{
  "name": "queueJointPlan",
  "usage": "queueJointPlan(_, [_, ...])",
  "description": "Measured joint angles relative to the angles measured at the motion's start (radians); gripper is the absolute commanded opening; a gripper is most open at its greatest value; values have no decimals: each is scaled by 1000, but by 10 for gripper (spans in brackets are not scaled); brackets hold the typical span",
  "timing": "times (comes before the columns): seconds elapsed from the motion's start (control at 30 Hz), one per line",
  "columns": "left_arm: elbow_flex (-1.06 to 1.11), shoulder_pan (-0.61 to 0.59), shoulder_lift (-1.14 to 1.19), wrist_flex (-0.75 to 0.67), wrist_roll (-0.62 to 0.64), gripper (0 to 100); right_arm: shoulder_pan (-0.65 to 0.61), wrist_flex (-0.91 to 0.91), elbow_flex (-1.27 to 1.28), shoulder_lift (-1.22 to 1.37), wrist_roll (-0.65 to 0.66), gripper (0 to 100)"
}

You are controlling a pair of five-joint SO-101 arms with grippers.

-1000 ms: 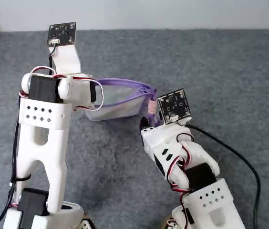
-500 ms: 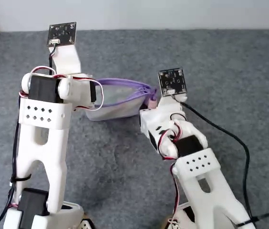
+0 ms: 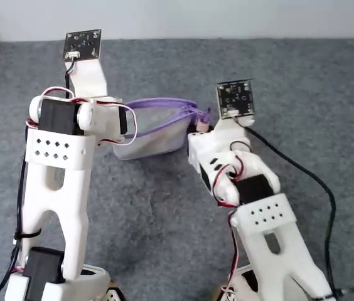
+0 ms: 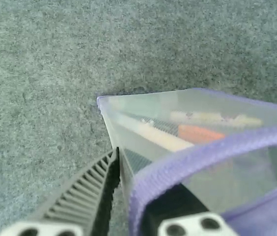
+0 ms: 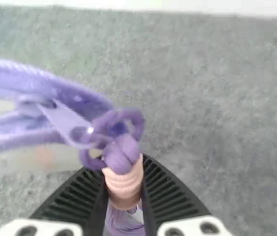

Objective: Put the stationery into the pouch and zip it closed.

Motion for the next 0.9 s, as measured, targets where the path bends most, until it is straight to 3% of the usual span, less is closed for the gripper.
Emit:
queueJointPlan(0.4, [0, 0, 0, 2, 0, 12, 29, 72, 2, -132, 95, 8])
queueJointPlan(0.7, [2, 3, -15, 2, 0, 12, 31, -26, 23, -192, 97, 8])
queueJointPlan(0.9, [14, 71, -117, 8, 8, 12, 77, -130, 23, -230, 97, 8])
